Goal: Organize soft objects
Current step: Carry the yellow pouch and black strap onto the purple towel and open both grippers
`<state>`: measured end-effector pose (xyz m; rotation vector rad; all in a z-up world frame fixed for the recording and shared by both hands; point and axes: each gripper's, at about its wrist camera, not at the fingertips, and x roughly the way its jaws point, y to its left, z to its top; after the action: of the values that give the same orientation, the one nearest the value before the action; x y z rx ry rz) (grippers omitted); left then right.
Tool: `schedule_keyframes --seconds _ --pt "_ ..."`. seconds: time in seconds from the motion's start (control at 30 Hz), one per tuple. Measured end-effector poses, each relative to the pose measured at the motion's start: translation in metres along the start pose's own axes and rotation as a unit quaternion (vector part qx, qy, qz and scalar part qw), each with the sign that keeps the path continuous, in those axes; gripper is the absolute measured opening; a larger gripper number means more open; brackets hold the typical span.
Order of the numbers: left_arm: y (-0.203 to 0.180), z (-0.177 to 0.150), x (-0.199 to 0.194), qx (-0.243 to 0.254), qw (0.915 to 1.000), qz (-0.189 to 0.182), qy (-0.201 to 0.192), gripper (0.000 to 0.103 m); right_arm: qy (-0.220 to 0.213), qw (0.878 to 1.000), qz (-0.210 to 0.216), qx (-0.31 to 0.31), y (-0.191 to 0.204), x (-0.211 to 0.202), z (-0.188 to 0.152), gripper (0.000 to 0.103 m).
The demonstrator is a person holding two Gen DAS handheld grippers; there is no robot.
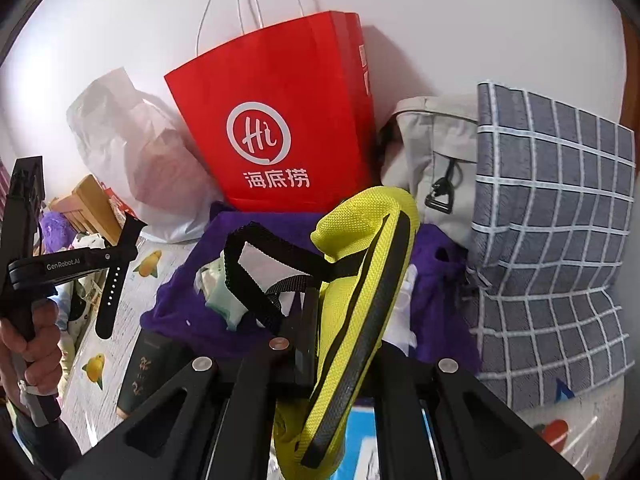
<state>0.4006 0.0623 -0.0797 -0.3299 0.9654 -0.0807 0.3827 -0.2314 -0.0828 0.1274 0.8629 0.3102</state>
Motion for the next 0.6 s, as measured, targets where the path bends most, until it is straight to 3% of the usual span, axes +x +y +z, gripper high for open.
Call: schedule_keyframes --seconds 0.6 --pt "0.025 0.014 0.081 -0.023 0.9984 0.012 0.050 0.004 0.104 0.994 0.008 -0.014 -0.009 0.080 -0.019 0.007"
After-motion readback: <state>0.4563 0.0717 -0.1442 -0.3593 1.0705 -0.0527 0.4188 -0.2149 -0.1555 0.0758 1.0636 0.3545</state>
